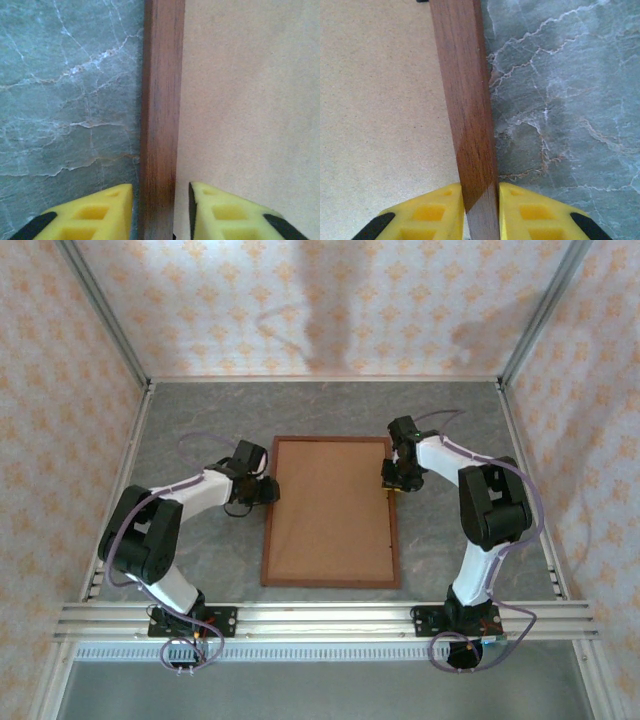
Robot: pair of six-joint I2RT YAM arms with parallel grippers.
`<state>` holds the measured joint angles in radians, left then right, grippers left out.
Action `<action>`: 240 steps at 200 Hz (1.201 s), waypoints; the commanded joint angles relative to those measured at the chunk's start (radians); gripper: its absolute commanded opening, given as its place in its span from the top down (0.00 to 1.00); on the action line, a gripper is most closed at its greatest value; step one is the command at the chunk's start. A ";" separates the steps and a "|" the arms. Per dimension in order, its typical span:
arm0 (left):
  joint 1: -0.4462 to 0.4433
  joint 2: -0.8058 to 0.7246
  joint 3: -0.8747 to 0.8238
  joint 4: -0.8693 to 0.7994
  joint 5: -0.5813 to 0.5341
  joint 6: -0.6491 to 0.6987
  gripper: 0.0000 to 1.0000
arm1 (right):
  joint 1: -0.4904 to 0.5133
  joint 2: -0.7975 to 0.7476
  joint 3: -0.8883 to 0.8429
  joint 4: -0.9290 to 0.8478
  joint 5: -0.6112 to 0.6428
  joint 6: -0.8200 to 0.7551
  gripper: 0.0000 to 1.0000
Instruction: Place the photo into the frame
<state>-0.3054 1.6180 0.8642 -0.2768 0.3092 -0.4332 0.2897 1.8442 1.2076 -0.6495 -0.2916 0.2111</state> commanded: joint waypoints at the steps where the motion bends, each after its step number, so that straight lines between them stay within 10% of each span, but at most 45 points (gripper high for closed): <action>1: 0.041 -0.021 0.024 -0.010 0.031 -0.033 0.61 | -0.002 0.020 0.026 0.003 0.059 -0.024 0.78; 240: 0.095 0.377 0.444 -0.131 0.040 0.029 0.76 | -0.002 0.055 0.038 0.032 -0.014 -0.046 0.77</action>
<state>-0.1970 1.9533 1.2888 -0.3988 0.3592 -0.4175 0.2890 1.8656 1.2289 -0.6464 -0.3046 0.1780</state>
